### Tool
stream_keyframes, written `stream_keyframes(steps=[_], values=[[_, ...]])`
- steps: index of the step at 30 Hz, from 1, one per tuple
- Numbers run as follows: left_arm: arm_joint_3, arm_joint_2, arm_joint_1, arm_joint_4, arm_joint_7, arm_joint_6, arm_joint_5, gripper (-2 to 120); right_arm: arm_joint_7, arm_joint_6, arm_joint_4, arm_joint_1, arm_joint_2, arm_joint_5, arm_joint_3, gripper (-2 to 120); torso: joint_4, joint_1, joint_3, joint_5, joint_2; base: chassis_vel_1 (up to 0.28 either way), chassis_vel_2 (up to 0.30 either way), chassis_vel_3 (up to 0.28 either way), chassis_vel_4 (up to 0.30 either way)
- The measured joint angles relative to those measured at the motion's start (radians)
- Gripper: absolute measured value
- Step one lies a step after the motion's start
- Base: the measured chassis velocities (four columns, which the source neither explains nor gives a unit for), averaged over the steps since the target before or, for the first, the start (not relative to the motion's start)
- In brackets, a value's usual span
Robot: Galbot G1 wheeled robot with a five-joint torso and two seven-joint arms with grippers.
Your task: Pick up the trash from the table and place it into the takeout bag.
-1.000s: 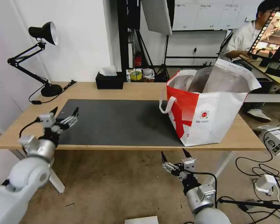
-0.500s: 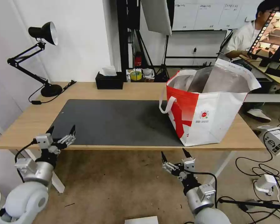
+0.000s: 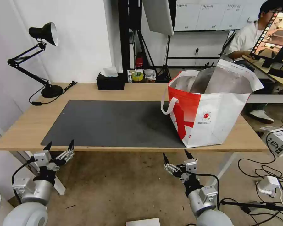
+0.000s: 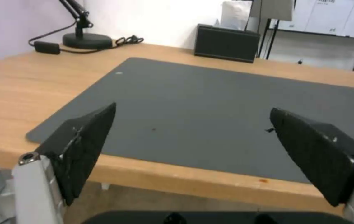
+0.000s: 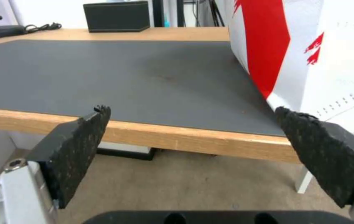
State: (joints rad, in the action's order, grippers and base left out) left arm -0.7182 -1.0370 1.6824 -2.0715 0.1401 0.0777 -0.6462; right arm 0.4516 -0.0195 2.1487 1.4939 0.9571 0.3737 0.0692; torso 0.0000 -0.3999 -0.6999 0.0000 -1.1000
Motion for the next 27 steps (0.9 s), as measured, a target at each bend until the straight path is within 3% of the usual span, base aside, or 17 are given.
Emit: stream_keyframes(steps=[10,27], values=[[-0.007,-0.034,0.041,0.032,-0.035,0.014,0.023,100,0.0,0.0,0.0,0.0,0.0,0.0,0.0,100,0.0001,0.0,0.0,-0.0001,0.0,0.0,0.0,0.0,0.0],[-0.01,-0.032,0.031,0.026,-0.036,0.018,0.019,100,0.0,0.0,0.0,0.0,0.0,0.0,0.0,100,0.0,0.0,0.0,-0.0001,0.0,0.0,0.0,0.0,0.0]])
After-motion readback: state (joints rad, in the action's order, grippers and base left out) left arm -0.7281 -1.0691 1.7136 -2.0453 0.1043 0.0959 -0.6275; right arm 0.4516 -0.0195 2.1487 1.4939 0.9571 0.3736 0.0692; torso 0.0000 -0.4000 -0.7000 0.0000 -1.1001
